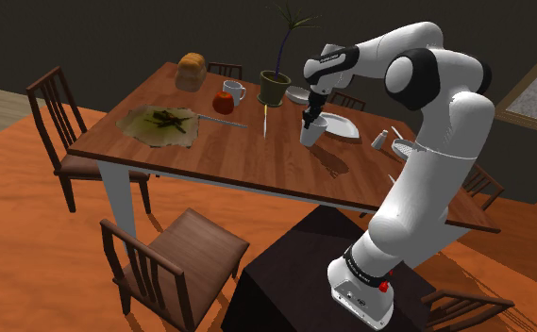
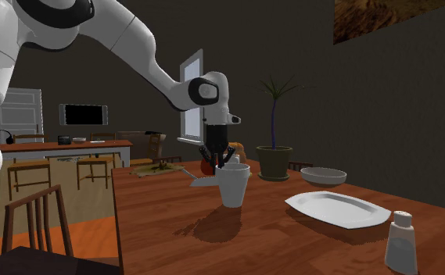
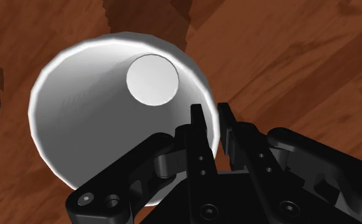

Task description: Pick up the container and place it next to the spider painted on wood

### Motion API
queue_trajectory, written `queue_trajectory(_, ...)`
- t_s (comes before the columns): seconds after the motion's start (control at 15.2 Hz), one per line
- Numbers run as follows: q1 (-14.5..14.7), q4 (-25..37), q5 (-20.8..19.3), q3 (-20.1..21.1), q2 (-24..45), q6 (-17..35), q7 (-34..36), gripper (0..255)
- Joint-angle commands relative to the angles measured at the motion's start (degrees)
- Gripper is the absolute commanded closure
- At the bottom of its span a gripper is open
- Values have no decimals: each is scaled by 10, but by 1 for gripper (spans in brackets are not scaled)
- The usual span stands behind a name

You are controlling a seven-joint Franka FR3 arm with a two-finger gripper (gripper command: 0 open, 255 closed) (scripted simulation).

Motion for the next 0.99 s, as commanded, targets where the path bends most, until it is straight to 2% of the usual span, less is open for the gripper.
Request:
queue_trajectory(0.0,0,-1,0,0,0,0,0,255)
queue_trajectory(0.92,3,64,-15,-5,-35,-98,7,255)
